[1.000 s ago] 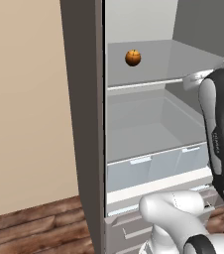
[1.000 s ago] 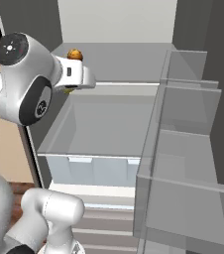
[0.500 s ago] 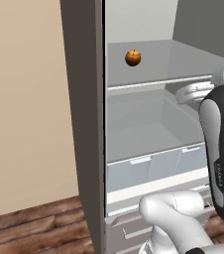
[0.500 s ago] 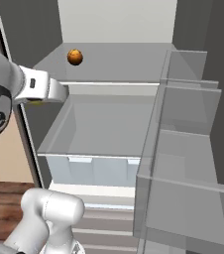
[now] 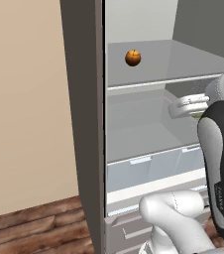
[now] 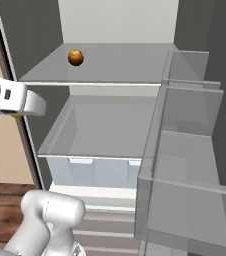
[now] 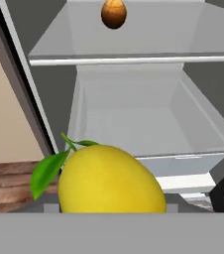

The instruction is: Open the fridge, remove the orange, lemon, and steak, and place them on any counter.

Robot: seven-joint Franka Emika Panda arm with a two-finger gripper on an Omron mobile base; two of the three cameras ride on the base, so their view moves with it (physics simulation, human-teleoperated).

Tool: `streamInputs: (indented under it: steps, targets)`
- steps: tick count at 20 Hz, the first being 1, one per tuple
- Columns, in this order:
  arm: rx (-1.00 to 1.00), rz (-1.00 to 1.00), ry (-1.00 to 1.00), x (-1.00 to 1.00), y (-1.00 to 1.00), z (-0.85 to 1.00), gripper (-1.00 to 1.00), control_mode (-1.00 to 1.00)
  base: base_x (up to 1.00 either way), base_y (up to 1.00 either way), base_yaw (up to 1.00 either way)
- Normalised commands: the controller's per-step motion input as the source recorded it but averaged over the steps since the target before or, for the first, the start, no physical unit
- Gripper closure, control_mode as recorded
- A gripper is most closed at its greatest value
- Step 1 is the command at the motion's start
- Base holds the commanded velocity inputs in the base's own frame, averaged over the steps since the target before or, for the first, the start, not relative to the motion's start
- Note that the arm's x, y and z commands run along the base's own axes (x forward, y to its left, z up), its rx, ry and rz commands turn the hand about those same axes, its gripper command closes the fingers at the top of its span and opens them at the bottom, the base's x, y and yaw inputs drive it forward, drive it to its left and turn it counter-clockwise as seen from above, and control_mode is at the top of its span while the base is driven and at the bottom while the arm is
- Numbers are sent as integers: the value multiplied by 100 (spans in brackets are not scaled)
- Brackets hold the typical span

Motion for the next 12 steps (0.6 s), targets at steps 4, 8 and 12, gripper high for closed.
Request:
streamInputs:
  steps: [4,8,12]
  targets:
    - [3,3,0,-16,6,-51,100,-100,0,0,0]
    - [3,4,0,-9,0,-50,100,-100,0,0,0]
    - [0,3,0,-8,1,-36,100,-100,0,0,0]
